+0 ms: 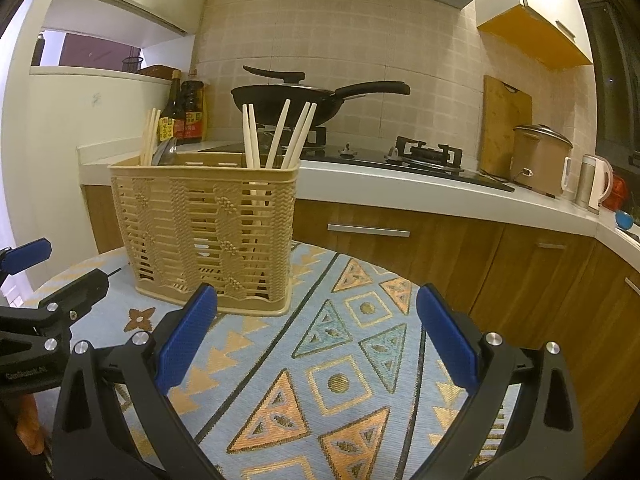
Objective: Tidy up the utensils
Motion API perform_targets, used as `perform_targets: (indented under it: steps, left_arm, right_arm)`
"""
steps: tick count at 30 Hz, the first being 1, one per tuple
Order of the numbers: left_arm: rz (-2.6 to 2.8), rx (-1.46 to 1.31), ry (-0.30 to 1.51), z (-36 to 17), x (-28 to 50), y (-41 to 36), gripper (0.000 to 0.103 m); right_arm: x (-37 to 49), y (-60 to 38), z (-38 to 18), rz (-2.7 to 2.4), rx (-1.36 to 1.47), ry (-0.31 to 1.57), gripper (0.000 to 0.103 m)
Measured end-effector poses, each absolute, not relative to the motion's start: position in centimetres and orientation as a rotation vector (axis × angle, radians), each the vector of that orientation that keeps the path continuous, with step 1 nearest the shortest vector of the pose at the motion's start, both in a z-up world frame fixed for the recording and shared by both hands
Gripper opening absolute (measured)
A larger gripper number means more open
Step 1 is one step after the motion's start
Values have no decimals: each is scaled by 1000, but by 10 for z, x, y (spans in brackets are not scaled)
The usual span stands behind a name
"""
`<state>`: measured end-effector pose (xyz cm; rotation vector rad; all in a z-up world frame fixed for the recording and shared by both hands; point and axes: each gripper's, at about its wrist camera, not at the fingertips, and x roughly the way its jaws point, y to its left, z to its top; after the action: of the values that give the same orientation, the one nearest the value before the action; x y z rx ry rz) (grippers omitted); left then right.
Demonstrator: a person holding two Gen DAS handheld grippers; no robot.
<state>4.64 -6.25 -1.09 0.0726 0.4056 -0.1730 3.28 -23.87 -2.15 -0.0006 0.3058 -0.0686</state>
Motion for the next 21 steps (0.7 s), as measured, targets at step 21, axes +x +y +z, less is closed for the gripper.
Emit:
perform_targets:
  steps: [21]
  left_arm:
    - [-197, 97, 433, -13, 49, -70, 95]
  right_arm:
    - [39, -240, -24, -49, 12, 334, 95]
